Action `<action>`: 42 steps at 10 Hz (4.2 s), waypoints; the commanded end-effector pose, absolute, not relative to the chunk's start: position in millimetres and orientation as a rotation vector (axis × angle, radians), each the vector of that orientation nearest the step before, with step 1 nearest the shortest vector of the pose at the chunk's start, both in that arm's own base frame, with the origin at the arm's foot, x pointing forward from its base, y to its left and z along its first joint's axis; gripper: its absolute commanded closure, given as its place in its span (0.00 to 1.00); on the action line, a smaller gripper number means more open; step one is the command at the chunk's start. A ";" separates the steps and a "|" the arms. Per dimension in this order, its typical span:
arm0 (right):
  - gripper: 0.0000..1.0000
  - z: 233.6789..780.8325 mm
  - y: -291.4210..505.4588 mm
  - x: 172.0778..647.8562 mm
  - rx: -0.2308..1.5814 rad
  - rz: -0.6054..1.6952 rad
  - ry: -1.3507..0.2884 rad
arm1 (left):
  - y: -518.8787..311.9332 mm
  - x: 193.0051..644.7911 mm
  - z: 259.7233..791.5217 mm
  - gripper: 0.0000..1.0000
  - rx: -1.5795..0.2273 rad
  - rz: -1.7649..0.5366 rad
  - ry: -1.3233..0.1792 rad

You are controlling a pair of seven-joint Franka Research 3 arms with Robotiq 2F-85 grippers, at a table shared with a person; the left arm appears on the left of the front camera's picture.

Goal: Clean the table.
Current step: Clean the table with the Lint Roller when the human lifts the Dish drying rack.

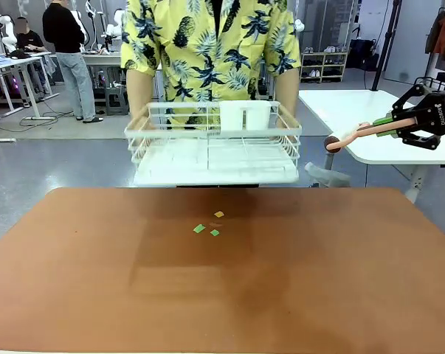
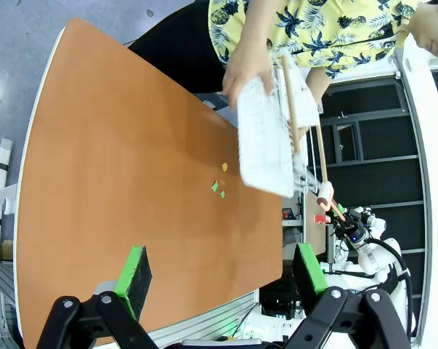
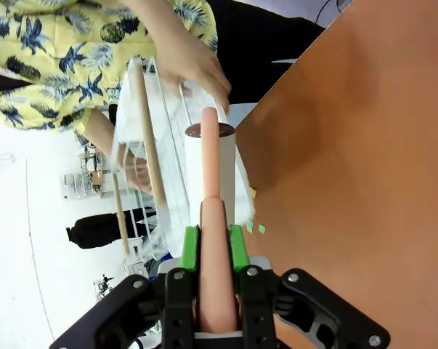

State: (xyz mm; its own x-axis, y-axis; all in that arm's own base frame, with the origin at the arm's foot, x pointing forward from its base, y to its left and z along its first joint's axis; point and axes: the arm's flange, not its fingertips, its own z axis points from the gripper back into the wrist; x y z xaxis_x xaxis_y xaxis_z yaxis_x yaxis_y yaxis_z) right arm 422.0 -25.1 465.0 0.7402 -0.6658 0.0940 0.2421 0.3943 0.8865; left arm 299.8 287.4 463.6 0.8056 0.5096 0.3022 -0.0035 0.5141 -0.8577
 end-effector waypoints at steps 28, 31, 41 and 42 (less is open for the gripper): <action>0.79 439.4 46.7 556.6 0.625 -0.024 -0.075 | 288.9 297.8 464.0 0.00 -0.999 0.326 -0.579; 0.79 386.7 91.2 565.1 0.663 -0.063 -0.008 | 288.9 297.8 464.0 0.00 -0.999 0.326 -0.579; 0.79 284.0 117.6 562.9 0.860 -0.042 -0.066 | 288.9 297.8 464.0 0.00 -0.999 0.326 -0.579; 0.79 278.3 120.8 565.8 0.853 -0.028 -0.055 | 288.9 297.8 464.0 0.00 -0.999 0.326 -0.579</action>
